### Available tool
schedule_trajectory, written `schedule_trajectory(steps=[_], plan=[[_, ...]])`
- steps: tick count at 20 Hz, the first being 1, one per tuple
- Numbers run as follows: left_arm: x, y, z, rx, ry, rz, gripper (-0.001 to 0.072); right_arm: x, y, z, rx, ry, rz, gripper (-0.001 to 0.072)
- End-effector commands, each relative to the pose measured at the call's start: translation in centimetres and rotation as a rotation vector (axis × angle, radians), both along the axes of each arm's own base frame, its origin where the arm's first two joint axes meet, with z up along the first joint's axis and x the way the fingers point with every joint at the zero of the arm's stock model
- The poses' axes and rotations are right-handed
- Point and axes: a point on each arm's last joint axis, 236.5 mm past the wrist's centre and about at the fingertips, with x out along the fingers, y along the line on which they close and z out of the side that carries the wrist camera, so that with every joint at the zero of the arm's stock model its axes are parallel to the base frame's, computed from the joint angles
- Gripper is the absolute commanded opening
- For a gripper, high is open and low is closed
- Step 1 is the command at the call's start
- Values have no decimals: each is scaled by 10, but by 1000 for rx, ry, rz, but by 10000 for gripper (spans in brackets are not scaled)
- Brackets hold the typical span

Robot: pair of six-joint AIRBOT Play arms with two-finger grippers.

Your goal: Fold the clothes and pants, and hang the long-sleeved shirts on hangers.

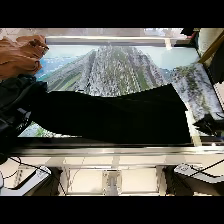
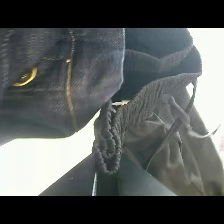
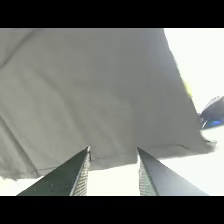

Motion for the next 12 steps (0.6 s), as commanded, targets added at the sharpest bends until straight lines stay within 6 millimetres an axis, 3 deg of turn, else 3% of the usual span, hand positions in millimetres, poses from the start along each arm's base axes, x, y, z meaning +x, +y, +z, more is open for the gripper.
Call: schedule_trajectory(steps=[1,4,9,12], plan=[[-20,5,7,65,68,17,24,-36,-33,-7,-1,-41,-111,341],[-22,6,17,57,61,52,24,-36,-47,-27,-8,-40,-130,341],[-22,-2,18,3,64,60,24,-34,-29,-75,163,17,-96,341],[-23,-5,18,-10,66,53,24,-32,-24,-86,206,11,-86,341]])
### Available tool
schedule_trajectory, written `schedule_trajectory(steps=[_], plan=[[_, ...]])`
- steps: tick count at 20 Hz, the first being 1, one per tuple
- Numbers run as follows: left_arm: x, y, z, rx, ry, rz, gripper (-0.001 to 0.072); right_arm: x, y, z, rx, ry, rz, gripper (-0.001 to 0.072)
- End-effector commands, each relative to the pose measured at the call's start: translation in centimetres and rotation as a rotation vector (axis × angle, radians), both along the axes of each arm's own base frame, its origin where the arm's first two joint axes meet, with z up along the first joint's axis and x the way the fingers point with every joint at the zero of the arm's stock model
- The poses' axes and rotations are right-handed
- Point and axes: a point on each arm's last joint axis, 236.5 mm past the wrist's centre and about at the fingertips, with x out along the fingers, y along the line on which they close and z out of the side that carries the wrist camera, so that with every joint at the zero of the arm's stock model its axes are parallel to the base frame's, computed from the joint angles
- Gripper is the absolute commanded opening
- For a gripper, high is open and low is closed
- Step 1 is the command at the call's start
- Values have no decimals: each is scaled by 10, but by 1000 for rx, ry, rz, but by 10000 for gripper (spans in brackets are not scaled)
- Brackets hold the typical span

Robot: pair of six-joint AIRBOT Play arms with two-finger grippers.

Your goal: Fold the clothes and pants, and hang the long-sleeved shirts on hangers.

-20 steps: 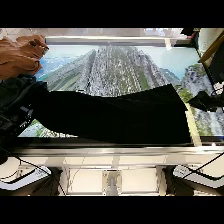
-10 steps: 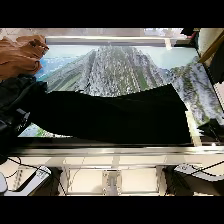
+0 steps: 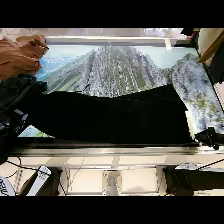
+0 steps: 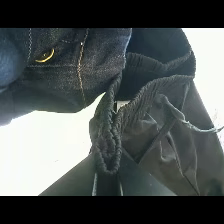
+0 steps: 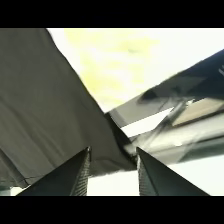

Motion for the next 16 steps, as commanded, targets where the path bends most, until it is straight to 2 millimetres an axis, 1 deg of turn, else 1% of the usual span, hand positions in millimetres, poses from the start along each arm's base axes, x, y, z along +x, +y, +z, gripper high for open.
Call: schedule_trajectory(steps=[1,4,7,9,11,13,14,15,16], plan=[[-1,-4,0,-23,6,0,23,0,4,-17,48,1,9,341],[-2,-5,0,-24,7,-3,23,-1,9,-19,65,12,24,340],[-4,-4,-2,-12,21,-11,23,5,23,-24,54,44,114,340],[-5,-4,-3,-9,25,-13,23,7,36,-26,58,77,192,339],[-5,-4,-3,-9,25,-13,23,7,48,-25,73,101,248,339],[-5,-4,-3,-9,25,-13,24,1,57,-21,101,122,290,339],[-5,-4,-3,-9,25,-13,23,-1,60,-18,120,125,298,328],[-5,-4,-3,-9,25,-13,24,-3,64,-15,141,129,305,248],[-5,-4,-3,-10,25,-13,24,-5,66,-10,158,130,314,131]])
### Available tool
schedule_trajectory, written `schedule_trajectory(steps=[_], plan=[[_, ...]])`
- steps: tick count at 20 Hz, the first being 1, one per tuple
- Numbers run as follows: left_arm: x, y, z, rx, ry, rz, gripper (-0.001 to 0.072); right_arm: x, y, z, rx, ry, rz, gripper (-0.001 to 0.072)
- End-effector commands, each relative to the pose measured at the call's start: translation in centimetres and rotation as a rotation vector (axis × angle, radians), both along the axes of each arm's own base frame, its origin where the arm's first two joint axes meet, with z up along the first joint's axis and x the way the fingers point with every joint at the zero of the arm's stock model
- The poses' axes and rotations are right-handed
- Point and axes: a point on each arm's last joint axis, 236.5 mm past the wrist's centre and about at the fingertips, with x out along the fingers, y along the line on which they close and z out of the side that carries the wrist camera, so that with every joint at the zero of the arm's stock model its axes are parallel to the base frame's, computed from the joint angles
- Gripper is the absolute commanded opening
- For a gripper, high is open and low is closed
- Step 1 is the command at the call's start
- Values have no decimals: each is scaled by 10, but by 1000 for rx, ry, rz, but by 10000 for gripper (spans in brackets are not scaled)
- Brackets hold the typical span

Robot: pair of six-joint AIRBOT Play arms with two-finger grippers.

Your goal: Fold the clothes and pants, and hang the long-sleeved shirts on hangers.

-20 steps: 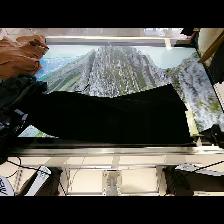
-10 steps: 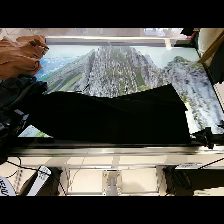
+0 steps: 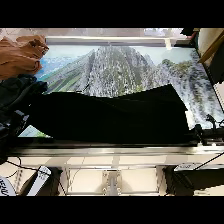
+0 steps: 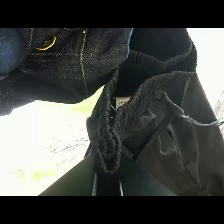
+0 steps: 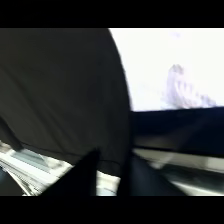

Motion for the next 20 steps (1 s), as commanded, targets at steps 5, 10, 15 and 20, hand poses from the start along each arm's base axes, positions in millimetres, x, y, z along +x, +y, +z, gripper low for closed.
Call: schedule_trajectory(steps=[5,10,15,20], plan=[[-2,3,30,95,-51,-5,22,4,-2,67,74,-20,96,10],[-23,7,66,173,-37,44,22,33,-59,127,-173,-131,58,10],[-49,4,60,188,76,52,22,35,-65,141,-215,-146,59,10],[-90,22,57,289,270,69,22,19,-72,147,-284,-100,74,9]])
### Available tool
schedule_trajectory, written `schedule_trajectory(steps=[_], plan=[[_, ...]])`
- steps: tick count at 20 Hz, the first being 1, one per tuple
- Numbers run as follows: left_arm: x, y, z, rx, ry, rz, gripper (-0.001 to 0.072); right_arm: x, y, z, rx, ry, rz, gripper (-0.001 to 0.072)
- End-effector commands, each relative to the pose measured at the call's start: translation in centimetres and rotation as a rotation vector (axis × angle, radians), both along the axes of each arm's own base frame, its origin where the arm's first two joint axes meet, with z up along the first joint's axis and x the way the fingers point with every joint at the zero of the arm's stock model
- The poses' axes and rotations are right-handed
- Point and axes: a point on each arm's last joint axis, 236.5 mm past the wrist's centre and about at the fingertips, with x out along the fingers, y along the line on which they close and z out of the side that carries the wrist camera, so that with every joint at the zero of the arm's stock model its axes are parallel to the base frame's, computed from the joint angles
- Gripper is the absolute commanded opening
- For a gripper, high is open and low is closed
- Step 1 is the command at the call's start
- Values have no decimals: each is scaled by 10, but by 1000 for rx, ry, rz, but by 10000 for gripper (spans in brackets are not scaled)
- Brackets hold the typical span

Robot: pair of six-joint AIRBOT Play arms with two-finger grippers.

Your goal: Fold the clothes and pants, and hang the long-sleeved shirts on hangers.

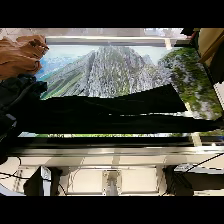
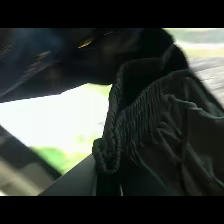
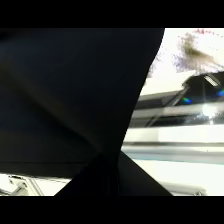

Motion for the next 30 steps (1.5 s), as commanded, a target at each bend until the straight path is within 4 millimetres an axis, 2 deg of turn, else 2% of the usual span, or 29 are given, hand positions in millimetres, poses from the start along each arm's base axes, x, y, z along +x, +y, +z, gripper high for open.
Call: schedule_trajectory(steps=[1,4,6,9,11,14,16,19,23,27,30], plan=[[-28,10,0,49,122,30,22,-8,-8,9,-66,8,-11,10],[-34,7,-3,37,152,17,22,-12,-20,17,-109,-22,-73,9],[-36,6,-3,36,164,13,22,-3,-23,19,-111,-50,-123,9],[-28,3,8,62,159,-29,21,42,-20,18,-170,-144,-98,9],[-15,-3,9,63,166,-89,21,82,-11,14,-234,-196,-62,9],[10,-14,-7,64,258,-226,21,138,2,1,-304,-239,-107,8],[31,-12,-18,76,303,-243,21,169,3,-9,-327,-270,-164,8],[67,-6,-22,89,300,-249,21,208,12,-20,-332,-299,-164,8],[99,-7,-29,80,319,-296,21,261,21,-24,-336,-348,-182,8],[112,-18,-50,57,360,-343,21,297,41,-41,-311,-350,-167,7],[114,-9,-53,71,370,-296,22,322,53,-48,-314,-383,-177,7]])
